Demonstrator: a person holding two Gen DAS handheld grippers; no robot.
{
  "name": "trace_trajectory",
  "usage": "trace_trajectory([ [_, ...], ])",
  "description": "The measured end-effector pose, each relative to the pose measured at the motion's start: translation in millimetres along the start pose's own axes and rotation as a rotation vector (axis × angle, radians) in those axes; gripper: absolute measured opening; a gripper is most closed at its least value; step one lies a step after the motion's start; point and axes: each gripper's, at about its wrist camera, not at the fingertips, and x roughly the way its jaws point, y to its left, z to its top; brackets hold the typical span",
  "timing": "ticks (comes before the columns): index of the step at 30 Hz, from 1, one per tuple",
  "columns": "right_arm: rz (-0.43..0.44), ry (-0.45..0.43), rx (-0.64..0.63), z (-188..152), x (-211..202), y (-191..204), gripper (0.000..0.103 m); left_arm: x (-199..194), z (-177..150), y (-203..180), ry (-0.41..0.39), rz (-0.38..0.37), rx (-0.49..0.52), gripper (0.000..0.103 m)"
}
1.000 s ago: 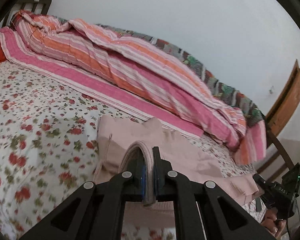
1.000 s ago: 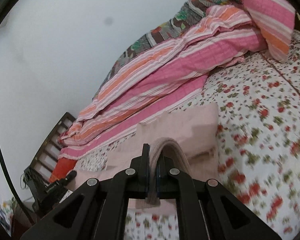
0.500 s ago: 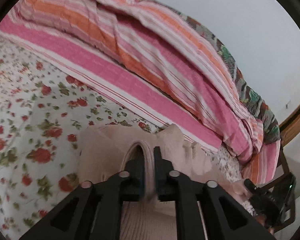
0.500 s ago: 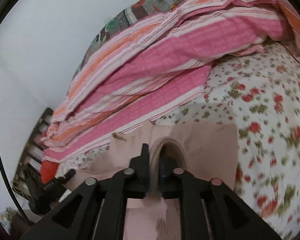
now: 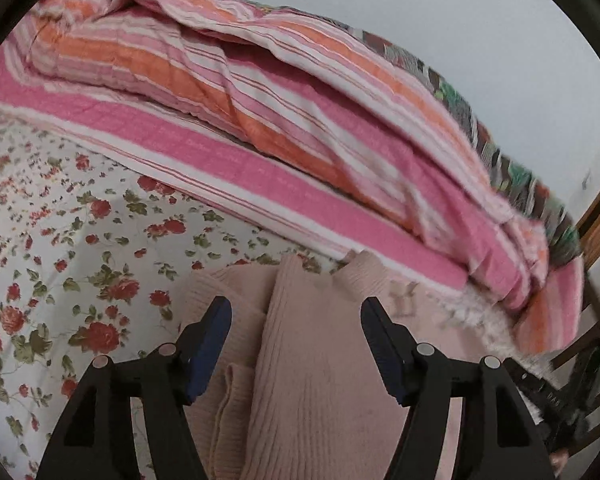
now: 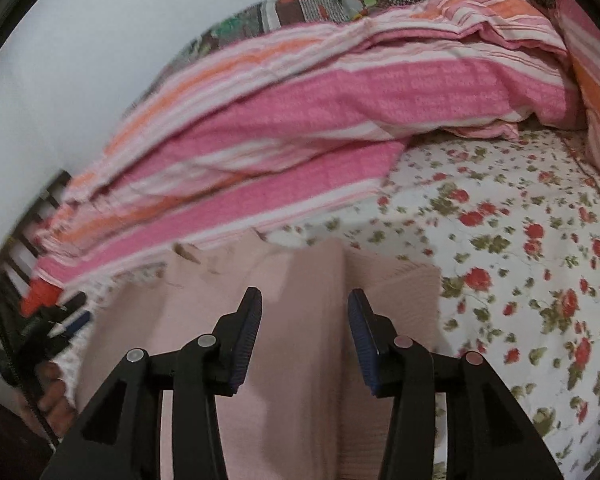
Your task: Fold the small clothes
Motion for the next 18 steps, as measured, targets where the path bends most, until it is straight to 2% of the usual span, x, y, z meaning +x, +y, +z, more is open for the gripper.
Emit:
trace_trajectory([
  [2,-0.044,0.033,-0.013,-3.4,9.0,0.1,0.042,2.4,-3.3,-5.9,0.014,0.032,0.043,0.065],
  [4,-0.072,0.058,-0.018,-5.3,15.6,0.8,0.027,1.8,-6.5,-9.9,0.024,0.059,0.08,0.065],
  [6,-0.08,0.063,-0.021,-5.7,13.1,1.4,0.024,-2.1,-8.3,-11.8,0.02,0.065,0.088,0.065],
  [9,-0.069,0.034,-0.018,-1.4,-7.1,6.4,0.024,-14.0,-7.5,-15.6,0.017,0.077,0.101,0.065],
  [11,-0.066,-0.016,-0.05,2.4,-30.2,16.8,0.024,-28.6,-4.9,-18.3,-0.008,0.084,0.102,0.065],
  [15,-0.087,-0.097,-0.147,3.0,-75.9,43.9,0.035,-59.4,0.2,-23.0,-0.063,0.062,0.093,0.069],
  [18,-0.09,-0.112,-0.163,-8.6,-100.7,53.0,0.043,-79.7,-0.8,-24.5,-0.081,0.07,0.076,0.071],
])
